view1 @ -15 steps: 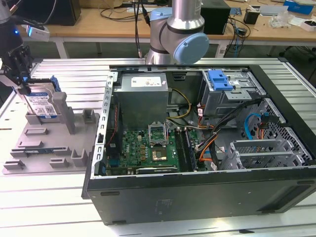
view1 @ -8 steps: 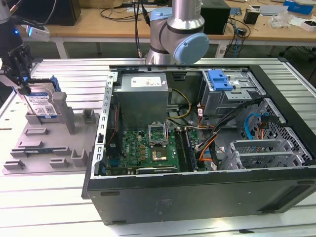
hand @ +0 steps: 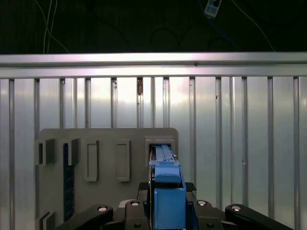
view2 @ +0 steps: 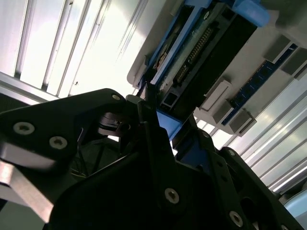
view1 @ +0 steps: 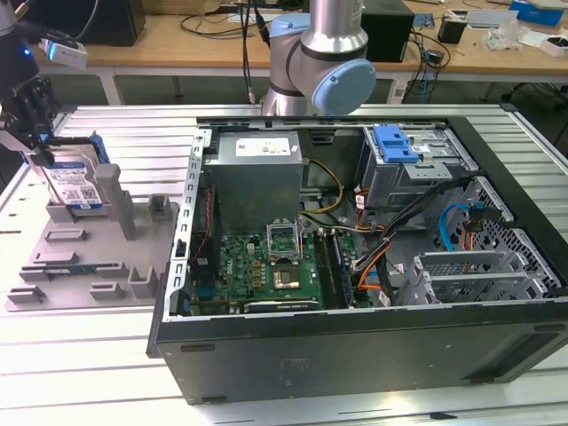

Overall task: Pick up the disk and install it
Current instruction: 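Pick up the disk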

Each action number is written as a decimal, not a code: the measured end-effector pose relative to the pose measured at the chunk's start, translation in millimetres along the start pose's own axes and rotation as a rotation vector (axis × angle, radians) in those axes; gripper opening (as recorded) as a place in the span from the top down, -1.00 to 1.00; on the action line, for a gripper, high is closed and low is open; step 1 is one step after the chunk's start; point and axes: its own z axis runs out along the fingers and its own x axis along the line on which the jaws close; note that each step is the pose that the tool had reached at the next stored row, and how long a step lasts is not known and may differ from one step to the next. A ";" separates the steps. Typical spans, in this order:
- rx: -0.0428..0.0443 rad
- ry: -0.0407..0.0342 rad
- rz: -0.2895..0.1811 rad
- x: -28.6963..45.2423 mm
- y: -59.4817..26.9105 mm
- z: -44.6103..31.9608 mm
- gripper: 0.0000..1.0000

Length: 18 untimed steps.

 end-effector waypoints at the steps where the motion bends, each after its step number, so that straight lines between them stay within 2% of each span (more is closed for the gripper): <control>1: 0.0001 -0.0002 0.000 0.0 0.0 -0.7 0.27; 7: 0.0000 -0.0032 0.000 0.2 0.2 -7.4 0.27; 10: 0.0000 -0.0060 0.000 0.4 0.4 -18.1 0.27; 18: 0.0000 -0.0071 0.000 0.8 0.8 -38.1 0.27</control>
